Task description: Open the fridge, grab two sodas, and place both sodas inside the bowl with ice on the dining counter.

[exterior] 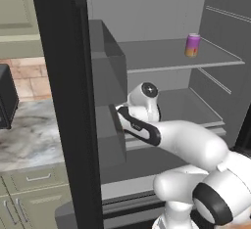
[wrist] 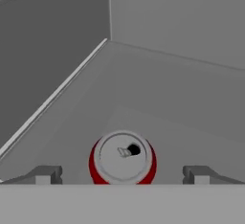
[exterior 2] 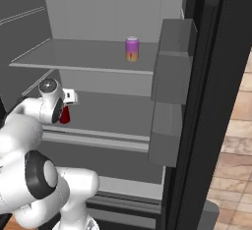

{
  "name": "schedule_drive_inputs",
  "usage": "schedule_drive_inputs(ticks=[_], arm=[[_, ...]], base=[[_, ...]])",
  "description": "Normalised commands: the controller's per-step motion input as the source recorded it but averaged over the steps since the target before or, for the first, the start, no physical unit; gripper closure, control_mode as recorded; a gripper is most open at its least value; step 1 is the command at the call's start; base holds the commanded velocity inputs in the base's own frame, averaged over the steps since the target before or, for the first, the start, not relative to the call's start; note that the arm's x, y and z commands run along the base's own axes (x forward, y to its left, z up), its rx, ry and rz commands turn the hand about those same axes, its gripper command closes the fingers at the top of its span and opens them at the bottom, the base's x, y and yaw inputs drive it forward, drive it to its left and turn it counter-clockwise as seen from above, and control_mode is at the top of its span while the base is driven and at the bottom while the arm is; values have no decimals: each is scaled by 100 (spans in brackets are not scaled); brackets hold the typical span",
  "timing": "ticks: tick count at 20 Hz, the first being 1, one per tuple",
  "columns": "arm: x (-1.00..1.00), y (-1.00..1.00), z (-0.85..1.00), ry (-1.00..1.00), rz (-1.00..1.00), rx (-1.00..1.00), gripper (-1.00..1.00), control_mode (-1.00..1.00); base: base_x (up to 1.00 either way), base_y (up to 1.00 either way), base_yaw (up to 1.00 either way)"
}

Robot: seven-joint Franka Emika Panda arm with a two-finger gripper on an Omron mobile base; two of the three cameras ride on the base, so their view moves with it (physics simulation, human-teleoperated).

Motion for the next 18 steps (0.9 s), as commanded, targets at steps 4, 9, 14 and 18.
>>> schedule_drive_inputs(ticks=[4, 9, 14, 18], arm=[[10, 6, -22, 0, 0, 0, -100, -100], [12, 0, -20, 0, 0, 0, -100, -100], [7, 3, -28, 0, 0, 0, -100, -100], [2, 12, -42, 0, 0, -1, -100, -100]], base=[[0, 0, 0], [0, 0, 0], [0, 0, 0], [0, 0, 0]])
